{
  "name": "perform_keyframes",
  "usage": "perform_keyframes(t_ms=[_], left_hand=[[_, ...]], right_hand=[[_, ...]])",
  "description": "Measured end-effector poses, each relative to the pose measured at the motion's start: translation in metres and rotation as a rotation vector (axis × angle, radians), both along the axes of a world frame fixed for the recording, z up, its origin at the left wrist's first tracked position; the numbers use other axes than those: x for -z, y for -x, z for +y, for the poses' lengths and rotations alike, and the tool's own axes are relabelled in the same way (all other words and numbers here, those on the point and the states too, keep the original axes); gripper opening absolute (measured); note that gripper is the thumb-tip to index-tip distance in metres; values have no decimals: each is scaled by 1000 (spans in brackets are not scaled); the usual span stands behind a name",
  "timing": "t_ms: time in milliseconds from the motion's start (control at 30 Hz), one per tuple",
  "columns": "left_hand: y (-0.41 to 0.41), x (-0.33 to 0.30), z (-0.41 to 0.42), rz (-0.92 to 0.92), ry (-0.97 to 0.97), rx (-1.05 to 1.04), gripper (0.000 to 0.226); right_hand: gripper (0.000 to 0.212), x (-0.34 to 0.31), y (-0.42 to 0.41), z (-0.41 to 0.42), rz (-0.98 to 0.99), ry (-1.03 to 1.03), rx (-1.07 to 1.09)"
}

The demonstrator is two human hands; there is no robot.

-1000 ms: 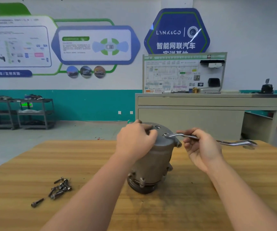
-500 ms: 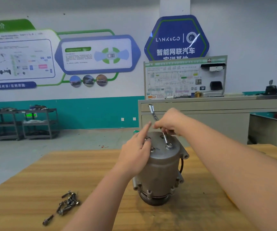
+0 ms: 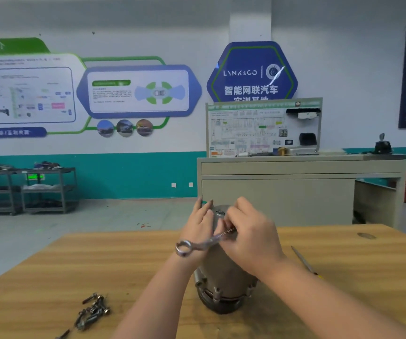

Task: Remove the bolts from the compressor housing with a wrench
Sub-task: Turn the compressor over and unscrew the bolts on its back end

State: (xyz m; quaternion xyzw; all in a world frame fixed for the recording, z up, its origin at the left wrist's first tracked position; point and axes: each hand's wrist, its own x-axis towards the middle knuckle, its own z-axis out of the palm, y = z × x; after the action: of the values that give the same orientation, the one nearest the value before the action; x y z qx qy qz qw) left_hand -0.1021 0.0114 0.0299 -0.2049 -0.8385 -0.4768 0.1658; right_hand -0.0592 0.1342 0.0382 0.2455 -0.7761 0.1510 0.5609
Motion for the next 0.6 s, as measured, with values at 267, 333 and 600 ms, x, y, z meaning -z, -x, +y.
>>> perform_keyframes(t_ms=[267, 333, 600], left_hand=[[4, 7, 3, -18, -148, -149, 36], [4, 7, 5, -1, -157, -144, 37], [-7, 22, 4, -1, -428, -120, 41]], right_hand=[[35, 30, -12, 54, -422, 1054, -686], [23, 26, -1, 59, -667, 1414, -836], [23, -39, 44, 78, -1285, 1267, -477]])
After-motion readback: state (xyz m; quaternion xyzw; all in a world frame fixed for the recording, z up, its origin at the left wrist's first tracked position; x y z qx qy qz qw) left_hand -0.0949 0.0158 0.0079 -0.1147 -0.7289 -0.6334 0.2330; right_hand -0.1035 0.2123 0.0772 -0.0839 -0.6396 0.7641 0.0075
